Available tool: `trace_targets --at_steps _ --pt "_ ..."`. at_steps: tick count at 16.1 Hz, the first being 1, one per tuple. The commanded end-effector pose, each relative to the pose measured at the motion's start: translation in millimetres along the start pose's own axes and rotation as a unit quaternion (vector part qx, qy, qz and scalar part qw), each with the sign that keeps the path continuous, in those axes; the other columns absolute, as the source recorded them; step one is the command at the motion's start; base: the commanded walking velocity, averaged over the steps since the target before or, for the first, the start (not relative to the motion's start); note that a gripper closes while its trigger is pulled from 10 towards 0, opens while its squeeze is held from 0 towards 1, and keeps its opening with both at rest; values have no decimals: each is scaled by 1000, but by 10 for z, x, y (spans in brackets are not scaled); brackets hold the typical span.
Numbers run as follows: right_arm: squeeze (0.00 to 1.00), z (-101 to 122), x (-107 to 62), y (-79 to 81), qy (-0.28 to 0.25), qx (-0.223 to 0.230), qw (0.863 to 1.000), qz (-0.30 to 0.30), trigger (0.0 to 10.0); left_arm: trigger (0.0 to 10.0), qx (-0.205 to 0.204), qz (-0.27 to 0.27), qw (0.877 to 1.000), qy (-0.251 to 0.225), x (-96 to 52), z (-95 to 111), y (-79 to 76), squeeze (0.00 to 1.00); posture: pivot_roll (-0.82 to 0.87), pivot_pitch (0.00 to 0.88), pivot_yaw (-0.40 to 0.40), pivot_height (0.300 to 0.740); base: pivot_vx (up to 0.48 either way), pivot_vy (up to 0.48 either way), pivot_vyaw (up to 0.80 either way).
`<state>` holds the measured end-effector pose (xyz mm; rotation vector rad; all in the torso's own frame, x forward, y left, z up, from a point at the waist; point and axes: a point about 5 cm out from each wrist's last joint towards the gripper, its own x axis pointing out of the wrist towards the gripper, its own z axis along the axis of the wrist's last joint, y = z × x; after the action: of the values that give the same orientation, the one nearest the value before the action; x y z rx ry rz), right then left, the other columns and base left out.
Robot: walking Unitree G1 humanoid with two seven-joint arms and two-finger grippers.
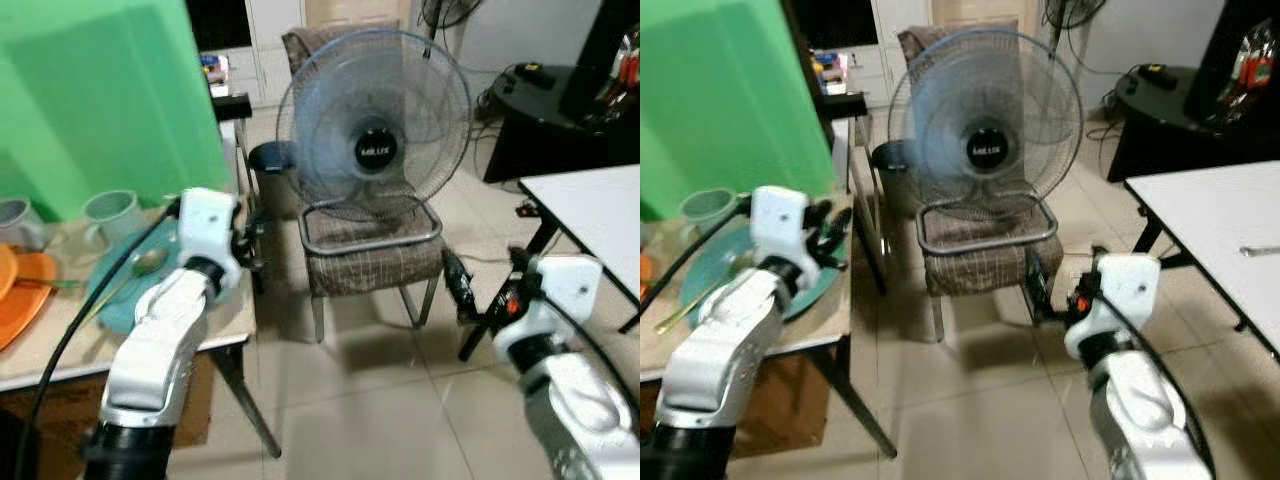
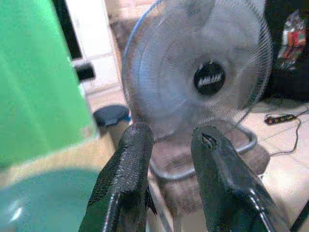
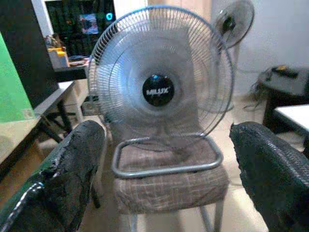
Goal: Setting the table
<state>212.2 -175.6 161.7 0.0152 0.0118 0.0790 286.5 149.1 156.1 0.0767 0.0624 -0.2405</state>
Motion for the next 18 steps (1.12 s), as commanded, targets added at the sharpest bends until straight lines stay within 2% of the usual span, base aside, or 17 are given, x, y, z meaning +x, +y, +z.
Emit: trace_targets --at_steps 1,4,6,9,10,12,18 --pt "0 4 31 2 -4 -11 1000 8 10000 10000 10 7 1000 11 -62 -61 34 0 24 0 38 740 0 345 0" --pt "0 7 164 13 -6 -30 999 32 10000 10000 23 21 999 13 -213 -79 80 0 85 0 -22 740 0 334 0" --pt "0 6 217 15 -8 -31 999 34 10000 10000 27 27 999 9 -242 -56 84 0 94 0 -30 740 0 272 0" --pt "0 -11 235 -27 -15 -56 998 5 10000 10000 48 31 998 -1 -254 -4 78 0 95 0 -25 740 0 0 0" --pt "0 -27 215 -53 -15 -57 998 -13 10000 10000 40 33 999 -2 -250 8 91 0 87 0 -15 740 0 0 0" --pt "0 -78 162 -71 2 -22 1000 -9 10000 10000 46 30 998 1 -212 29 117 0 72 0 7 740 0 0 0" --pt "0 -138 67 -64 15 23 999 -32 10000 10000 35 18 999 -6 -55 99 138 0 15 0 65 740 0 66 0"
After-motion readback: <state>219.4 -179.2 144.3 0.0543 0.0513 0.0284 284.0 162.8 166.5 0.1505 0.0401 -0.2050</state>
